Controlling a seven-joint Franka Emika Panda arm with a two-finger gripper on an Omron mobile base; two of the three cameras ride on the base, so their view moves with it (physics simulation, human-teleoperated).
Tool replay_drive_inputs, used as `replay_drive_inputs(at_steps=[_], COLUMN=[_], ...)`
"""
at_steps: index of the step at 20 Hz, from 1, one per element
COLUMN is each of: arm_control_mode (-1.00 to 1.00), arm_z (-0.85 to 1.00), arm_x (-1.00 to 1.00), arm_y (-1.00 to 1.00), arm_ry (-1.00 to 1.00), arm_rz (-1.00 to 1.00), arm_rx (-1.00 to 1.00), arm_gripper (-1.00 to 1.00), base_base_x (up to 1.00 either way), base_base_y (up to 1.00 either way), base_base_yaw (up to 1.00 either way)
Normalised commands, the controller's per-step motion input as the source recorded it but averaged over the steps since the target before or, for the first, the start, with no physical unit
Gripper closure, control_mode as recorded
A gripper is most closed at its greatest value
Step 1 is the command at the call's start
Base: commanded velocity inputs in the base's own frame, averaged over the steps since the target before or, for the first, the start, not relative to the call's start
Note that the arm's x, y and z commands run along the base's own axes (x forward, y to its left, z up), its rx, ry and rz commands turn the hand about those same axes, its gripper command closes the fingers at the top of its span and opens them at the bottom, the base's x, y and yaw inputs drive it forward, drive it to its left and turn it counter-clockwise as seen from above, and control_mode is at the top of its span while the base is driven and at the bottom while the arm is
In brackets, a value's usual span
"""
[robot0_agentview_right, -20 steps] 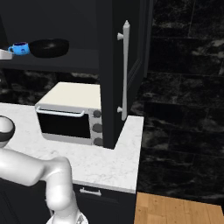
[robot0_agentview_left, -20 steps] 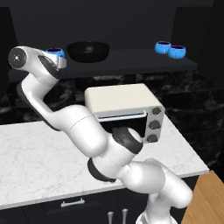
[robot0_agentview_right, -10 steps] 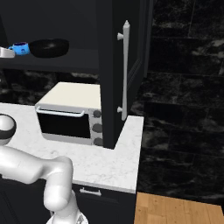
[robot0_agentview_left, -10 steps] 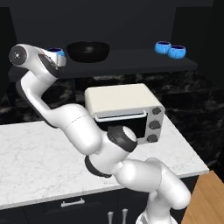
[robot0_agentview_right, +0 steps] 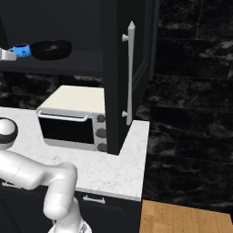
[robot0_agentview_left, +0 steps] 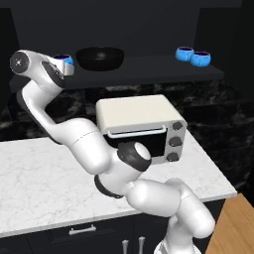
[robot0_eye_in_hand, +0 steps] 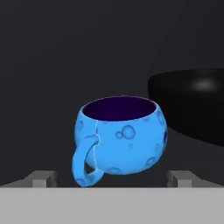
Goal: Gather all objects into one cabinet and sort the glasses and bowls to opposite sides.
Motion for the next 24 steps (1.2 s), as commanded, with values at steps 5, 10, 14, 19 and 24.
replay_drive_inputs(at_steps=[5,10,14,19,24], arm_control_mode=[-1.0,-1.0,-1.0,-1.0,-1.0], arm_z=[-0.11,-0.04,0.0,0.0,-0.01], arm_x=[0.07,0.1,0.05,0.04,0.11], arm_y=[0.0,0.0,-0.05,-0.06,-0.08], arm_ry=[0.0,0.0,0.0,0.0,0.0], arm_rz=[0.0,-0.01,-0.01,-0.01,-0.01], arm_rx=[0.0,0.0,0.0,0.0,0.0], arm_gripper=[-1.0,-1.0,-1.0,-1.0,-1.0], base_base_x=[0.0,0.0,0.0,0.0,0.0], base_base_y=[0.0,0.0,0.0,0.0,0.0], base_base_yaw=[0.0,0.0,0.0,0.0,0.0])
